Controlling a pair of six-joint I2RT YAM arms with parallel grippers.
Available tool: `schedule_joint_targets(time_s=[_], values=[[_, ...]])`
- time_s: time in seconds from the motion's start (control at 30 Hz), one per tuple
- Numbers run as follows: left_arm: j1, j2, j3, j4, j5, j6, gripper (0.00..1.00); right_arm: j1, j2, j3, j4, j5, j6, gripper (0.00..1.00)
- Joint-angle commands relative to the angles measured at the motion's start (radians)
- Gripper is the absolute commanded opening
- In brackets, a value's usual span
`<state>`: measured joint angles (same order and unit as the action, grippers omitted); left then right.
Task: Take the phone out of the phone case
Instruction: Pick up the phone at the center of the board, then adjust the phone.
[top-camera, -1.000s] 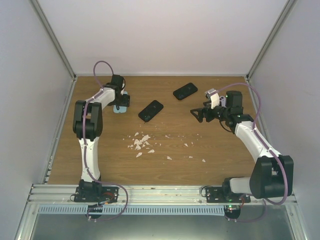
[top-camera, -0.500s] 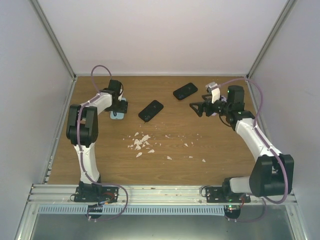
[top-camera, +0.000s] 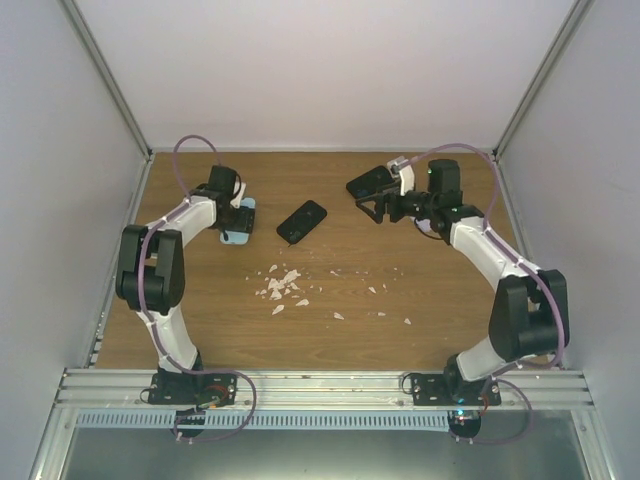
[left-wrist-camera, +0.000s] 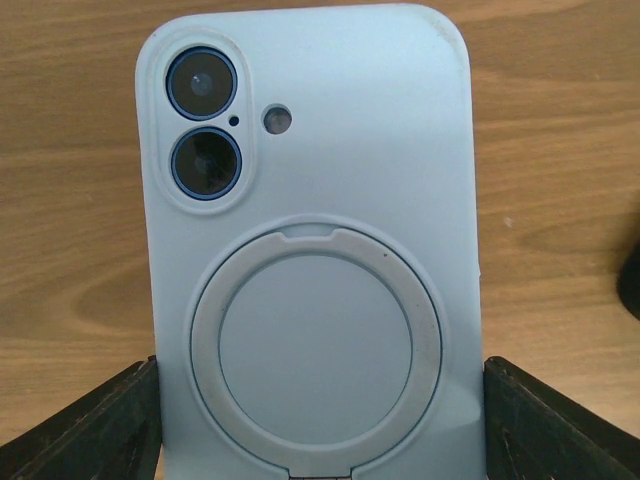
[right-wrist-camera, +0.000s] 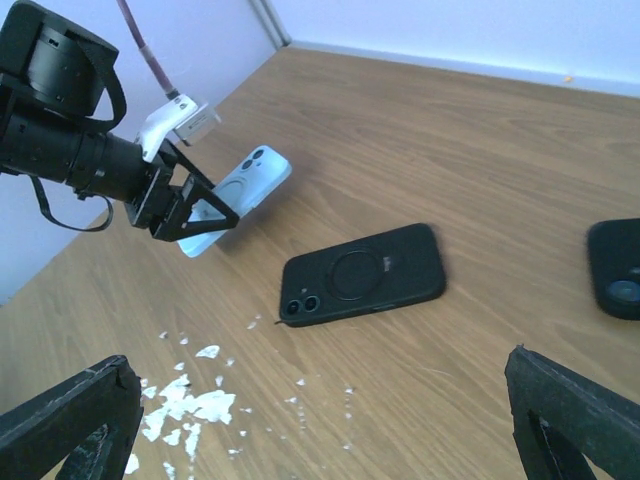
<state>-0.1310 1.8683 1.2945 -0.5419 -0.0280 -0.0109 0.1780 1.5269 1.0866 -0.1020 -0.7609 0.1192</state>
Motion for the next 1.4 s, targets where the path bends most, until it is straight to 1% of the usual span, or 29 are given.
schedule_joint_targets(time_s=[0.0, 0.13, 0.27, 0.4, 0.5, 0.8, 1.0, 1.1, 1.2, 1.27, 1.37], values=[[-0.022, -0.099, -0.058, 0.099, 0.071, 0.043, 0.66, 0.053, 0.034, 0.035, 0.032, -0.028, 0.053, 1.0], [-0.061, -0.174, -0.11, 0.136, 0.106, 0.069, 0.66, 0.082, 0.097, 0.064, 0.043, -0.046, 0.132, 1.0], [-0.109, -0.231, -0.129, 0.152, 0.132, 0.077, 0.65, 0.095, 0.181, 0.113, 0.056, -0.104, 0.266, 1.0], [-0.168, -0.285, -0.152, 0.186, 0.159, 0.077, 0.65, 0.103, 0.229, 0.135, 0.096, -0.169, 0.409, 0.99], [-0.22, -0.304, -0.148, 0.2, 0.155, 0.084, 0.65, 0.11, 0.251, 0.137, 0.128, -0.196, 0.473, 1.0], [-0.336, -0.328, -0.124, 0.231, 0.157, 0.092, 0.65, 0.135, 0.292, 0.118, 0.188, -0.246, 0.563, 1.0], [-0.384, -0.328, -0.1, 0.239, 0.155, 0.094, 0.65, 0.148, 0.323, 0.111, 0.205, -0.247, 0.612, 0.99], [-0.405, -0.328, -0.093, 0.243, 0.156, 0.097, 0.65, 0.155, 0.333, 0.118, 0.218, -0.258, 0.627, 0.93], [-0.421, -0.336, -0.089, 0.25, 0.159, 0.098, 0.65, 0.161, 0.339, 0.125, 0.229, -0.278, 0.636, 0.84], [-0.434, -0.343, -0.089, 0.261, 0.163, 0.097, 0.65, 0.164, 0.345, 0.123, 0.242, -0.289, 0.652, 0.76], [-0.459, -0.35, -0.087, 0.264, 0.154, 0.104, 0.65, 0.167, 0.356, 0.114, 0.286, -0.322, 0.702, 0.61]])
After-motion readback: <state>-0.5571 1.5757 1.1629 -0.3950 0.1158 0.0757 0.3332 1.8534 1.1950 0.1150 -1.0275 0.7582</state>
